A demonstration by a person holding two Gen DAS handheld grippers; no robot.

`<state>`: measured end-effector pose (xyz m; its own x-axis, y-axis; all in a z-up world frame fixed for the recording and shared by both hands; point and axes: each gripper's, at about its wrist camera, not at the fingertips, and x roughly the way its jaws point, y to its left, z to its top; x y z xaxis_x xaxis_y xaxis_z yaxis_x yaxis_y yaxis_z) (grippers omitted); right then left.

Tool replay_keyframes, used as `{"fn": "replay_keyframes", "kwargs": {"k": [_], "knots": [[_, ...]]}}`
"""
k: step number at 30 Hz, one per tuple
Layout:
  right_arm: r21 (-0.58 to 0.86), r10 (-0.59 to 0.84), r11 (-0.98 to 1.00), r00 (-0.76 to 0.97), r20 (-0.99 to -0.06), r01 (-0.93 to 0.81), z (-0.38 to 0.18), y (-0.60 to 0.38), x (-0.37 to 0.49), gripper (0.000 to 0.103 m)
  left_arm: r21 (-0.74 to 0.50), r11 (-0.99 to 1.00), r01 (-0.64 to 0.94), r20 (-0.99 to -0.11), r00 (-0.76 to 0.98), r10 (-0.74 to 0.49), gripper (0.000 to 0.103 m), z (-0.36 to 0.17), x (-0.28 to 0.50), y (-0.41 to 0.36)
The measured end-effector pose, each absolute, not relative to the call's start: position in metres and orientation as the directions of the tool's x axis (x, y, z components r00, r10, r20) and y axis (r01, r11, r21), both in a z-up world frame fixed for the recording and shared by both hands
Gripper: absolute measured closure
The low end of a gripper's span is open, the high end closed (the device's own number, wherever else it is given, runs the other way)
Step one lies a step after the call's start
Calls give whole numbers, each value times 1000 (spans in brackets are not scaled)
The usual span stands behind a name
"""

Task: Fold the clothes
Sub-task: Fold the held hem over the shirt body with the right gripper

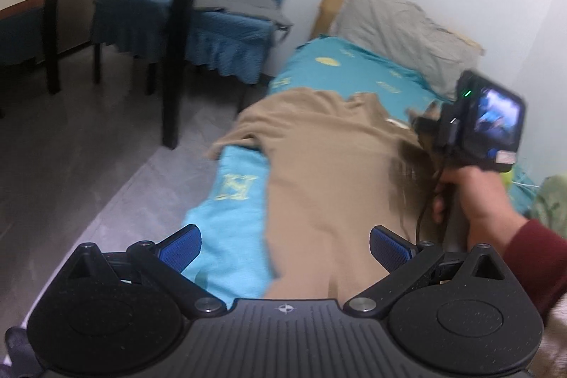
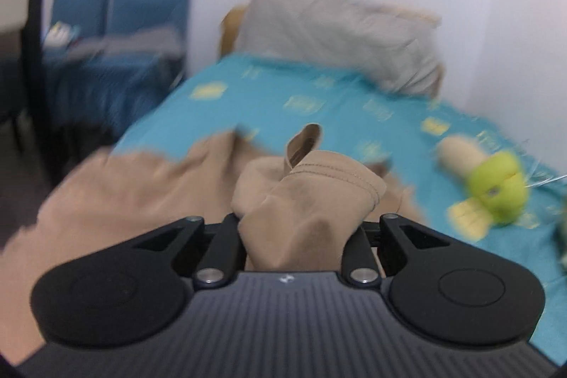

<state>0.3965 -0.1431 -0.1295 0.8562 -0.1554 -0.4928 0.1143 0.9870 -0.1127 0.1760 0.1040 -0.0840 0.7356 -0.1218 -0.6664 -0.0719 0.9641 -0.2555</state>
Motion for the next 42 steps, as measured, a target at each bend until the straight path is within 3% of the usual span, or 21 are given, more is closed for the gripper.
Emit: {"fn": "replay_keyframes", "kwargs": {"k": [3,4,5,11,19,26,33,42], "knots": [[-37,-100,995,815,-571,97,-144,-142,403,44,-259,962,-83,-674,729,-119,1,-87,180,106],[10,-57,997,821,-568,76,-139,-149,397,22,-265,961,-75,-672,729,-128,1,-87,181,104],[57,-14,997,826,-564,56,-135,-156,391,11,-270,961,-65,-673,726,-140,1,-88,183,101],[208,125,978,863,-489,-24,-74,-193,318,6,-227,974,11,-676,718,-166,1,-90,181,75],[381,143,922,864,-483,61,2,-263,151,6,-204,970,135,-646,726,-237,1,-77,151,37],[426,-36,864,877,-479,268,-1,-332,23,6,-230,929,290,-669,646,-367,4,-75,121,-17],[392,-212,823,863,-459,411,-4,-375,8,6,-276,898,343,-719,546,-429,12,-77,107,-106],[368,-336,776,829,-447,513,-18,-412,-2,6,-116,833,541,-768,482,-421,29,-96,83,-234]]}}
